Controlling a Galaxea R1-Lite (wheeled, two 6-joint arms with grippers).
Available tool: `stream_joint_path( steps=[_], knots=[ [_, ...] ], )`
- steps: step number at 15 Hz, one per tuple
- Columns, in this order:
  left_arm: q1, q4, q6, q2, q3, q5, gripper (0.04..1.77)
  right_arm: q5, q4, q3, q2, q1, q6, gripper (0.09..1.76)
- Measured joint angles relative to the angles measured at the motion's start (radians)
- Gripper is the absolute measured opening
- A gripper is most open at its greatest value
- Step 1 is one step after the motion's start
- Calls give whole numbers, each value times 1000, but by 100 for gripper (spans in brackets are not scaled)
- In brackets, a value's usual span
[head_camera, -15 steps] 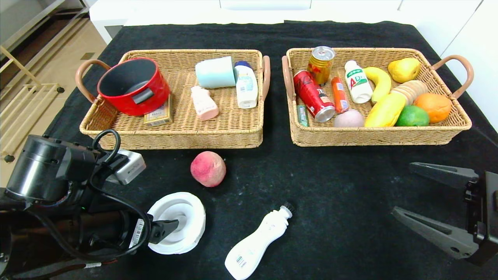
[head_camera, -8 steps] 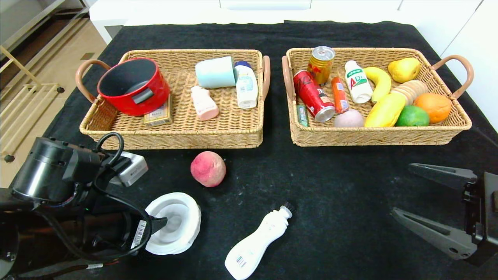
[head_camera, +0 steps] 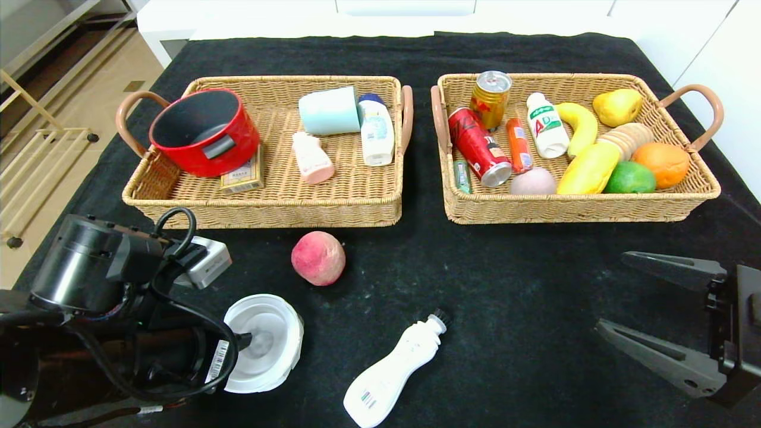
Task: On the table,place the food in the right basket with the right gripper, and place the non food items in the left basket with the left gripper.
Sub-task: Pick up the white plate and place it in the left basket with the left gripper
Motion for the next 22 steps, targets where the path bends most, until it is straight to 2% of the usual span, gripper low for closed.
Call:
stream_joint_path(
  steps=[13, 22],
  knots=[
    [-13, 11, 8, -19, -6, -16, 42, 2, -1, 2, 5, 2, -3, 171],
    [-29, 4, 11, -110, -94, -37, 42, 3, -1, 7, 0, 4, -3, 171]
  ],
)
